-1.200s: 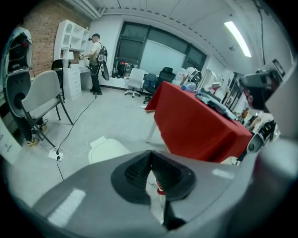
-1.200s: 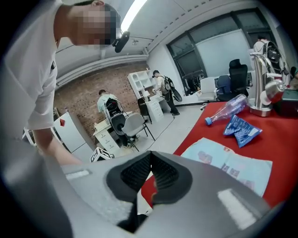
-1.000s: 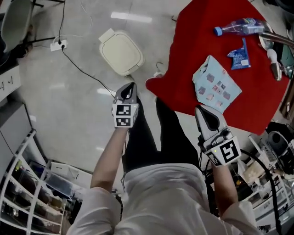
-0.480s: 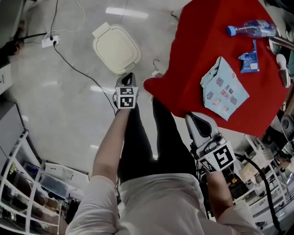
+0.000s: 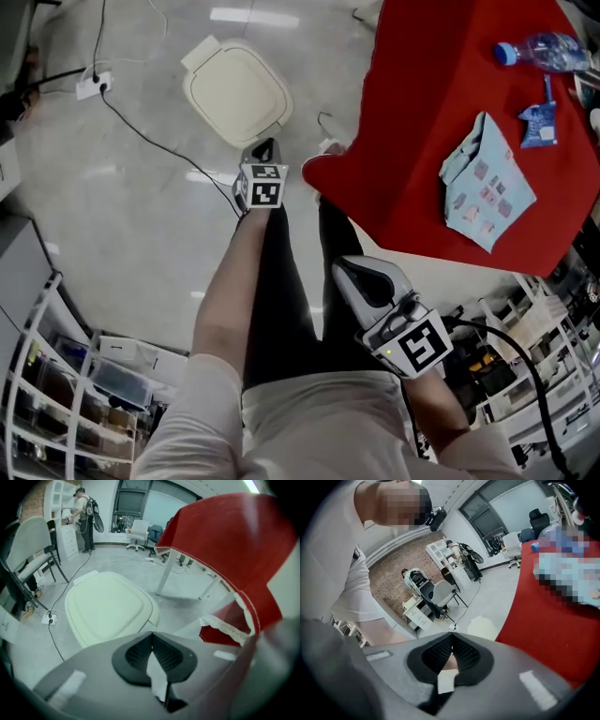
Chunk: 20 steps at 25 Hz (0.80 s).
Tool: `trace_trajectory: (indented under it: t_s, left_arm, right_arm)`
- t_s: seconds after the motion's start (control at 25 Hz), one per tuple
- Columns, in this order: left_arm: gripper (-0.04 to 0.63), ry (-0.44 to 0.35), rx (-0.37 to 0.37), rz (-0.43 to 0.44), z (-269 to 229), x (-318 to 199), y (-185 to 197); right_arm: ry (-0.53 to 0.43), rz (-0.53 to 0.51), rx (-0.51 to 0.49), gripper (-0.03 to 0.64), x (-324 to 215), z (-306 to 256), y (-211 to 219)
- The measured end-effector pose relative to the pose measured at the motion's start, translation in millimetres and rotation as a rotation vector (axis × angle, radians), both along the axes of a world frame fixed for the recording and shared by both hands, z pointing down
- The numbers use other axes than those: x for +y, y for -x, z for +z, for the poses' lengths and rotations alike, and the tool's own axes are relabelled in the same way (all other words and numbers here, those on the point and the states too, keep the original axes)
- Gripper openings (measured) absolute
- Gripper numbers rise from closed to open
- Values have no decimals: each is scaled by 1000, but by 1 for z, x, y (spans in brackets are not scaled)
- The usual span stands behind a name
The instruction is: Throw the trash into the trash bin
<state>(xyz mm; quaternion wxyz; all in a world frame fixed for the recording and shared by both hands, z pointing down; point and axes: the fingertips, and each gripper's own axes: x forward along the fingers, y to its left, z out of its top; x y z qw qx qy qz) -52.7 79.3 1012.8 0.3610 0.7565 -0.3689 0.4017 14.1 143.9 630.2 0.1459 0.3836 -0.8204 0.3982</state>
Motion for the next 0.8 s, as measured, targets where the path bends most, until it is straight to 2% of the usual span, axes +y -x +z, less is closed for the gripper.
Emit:
trace_trajectory:
  t_s: [0.24, 0.48, 0.8]
  left_arm:
    - [5, 29, -27, -26, 24, 0, 1]
    - [6, 33, -15, -64, 35, 4, 2]
    - [6, 40, -16, -42, 36, 3, 1]
  right_arm:
    - [21, 32, 5, -1, 10, 25, 10]
    - [33, 62, 40, 0, 14, 53, 4]
    - [52, 57, 48, 0, 16, 71, 5]
